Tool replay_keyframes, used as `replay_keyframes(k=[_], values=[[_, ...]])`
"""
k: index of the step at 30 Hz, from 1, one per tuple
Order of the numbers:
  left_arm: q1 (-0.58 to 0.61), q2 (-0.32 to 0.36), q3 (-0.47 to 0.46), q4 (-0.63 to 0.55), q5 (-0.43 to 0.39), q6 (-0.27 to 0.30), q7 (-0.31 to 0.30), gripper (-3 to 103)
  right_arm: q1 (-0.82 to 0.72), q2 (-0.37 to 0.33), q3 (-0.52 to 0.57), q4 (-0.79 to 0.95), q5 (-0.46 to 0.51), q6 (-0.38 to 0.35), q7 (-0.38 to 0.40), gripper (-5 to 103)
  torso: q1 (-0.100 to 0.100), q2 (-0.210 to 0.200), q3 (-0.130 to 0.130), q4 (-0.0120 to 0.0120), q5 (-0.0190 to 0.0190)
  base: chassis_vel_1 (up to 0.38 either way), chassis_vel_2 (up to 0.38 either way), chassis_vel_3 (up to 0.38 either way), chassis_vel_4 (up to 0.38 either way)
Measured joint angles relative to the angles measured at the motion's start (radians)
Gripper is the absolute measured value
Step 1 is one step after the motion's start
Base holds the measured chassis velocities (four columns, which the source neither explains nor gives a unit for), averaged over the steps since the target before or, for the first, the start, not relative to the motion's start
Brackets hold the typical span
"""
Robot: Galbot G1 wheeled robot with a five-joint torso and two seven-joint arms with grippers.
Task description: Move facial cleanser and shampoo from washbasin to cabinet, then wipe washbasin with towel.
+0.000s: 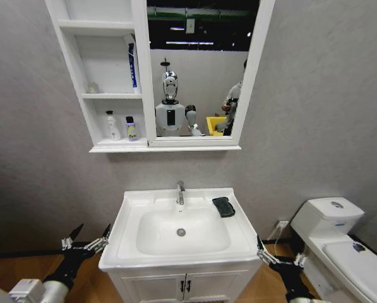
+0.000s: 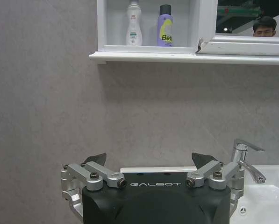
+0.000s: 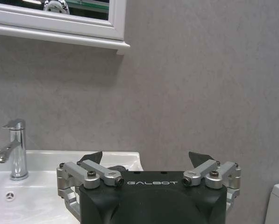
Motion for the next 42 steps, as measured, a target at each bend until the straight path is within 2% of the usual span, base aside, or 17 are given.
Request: replay_keyframes(k=[5, 12, 42], values=[[0.000, 0.000, 0.000, 0.000, 0.000, 0.000, 0.000, 100, -0.003, -0.009, -0.024, 0.038, -0.005, -0.045, -0.005, 100, 0.000, 0.000, 0.000, 0.0000, 0.0001, 0.000, 0.000, 0.000, 0.000], [0.000, 0.000, 0.000, 0.000, 0.000, 0.000, 0.000, 100, -0.005, -0.017, -0.026, 0.053, -0.005, -0.064, -0.026, 100, 0.000, 0.000, 0.000, -0.0001, 0.0001, 0.000, 0.000, 0.000, 0.000], [0.000, 0.000, 0.000, 0.000, 0.000, 0.000, 0.000, 100, -0.002, -0.019, -0.026, 0.049, -0.004, -0.066, -0.030, 100, 0.001, 0.000, 0.000, -0.0002, 0.0001, 0.013, -0.015, -0.015, 0.015]])
